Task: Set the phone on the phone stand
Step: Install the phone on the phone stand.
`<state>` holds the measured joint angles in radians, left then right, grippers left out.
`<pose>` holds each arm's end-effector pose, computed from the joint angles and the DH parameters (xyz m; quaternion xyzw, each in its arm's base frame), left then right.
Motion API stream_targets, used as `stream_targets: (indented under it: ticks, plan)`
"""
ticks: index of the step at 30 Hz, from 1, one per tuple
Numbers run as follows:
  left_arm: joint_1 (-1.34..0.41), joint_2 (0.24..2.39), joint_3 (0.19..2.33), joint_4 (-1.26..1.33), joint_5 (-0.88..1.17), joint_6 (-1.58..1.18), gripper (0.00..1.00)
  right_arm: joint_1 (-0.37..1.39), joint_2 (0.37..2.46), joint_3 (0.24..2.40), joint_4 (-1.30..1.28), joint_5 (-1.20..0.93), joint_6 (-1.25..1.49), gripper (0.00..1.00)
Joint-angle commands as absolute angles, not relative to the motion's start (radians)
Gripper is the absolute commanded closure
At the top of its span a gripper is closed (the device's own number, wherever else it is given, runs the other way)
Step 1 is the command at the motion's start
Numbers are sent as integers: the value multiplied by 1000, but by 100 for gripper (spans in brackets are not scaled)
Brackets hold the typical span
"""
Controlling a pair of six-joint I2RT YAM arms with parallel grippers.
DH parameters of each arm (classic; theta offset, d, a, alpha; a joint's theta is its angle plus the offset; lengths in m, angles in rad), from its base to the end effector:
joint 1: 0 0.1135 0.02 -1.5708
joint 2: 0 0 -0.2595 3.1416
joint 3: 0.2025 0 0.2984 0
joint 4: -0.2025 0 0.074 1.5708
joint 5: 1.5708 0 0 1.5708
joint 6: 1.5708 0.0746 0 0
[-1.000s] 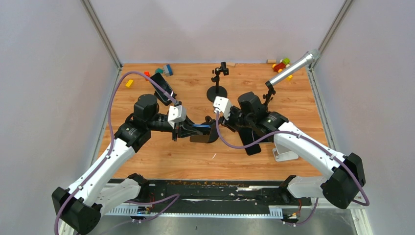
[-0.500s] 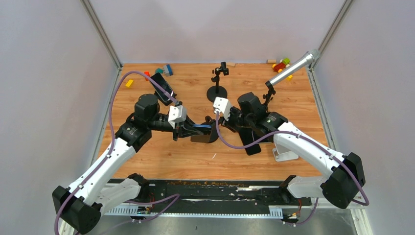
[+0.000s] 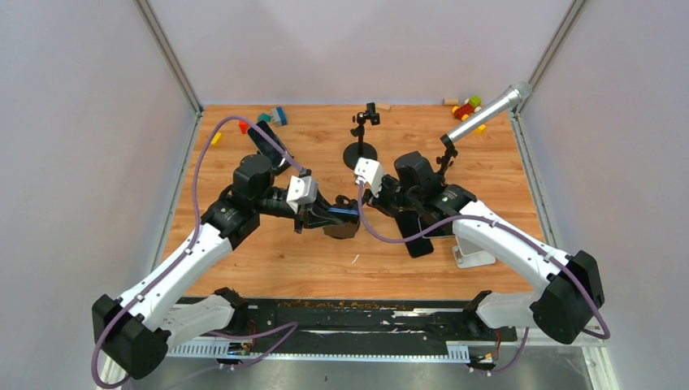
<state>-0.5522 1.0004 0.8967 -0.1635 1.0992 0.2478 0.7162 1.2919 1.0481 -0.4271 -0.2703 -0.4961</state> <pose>0.2043 -0.2039 0.3329 0.5558 0.5010 -0.4889 0.4483 0.2592 0.2520 0.2600 -0.5565 0.6999 0.1679 0.4150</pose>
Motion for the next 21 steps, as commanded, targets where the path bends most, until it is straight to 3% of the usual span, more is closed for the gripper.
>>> stream_targets:
  ticks: [1,5,21]
  plan:
    - [-593,1034,920,-27,1133,240,100,715,1305,1088,-406,-280,-463,95]
    - [-640,1085,930,17,1146,246,100,715,1320,1106,-406,-289,-456,100]
    - [-736,1326,999,214,1099,308,100,664,1345,1149,-423,-388,-456,100]
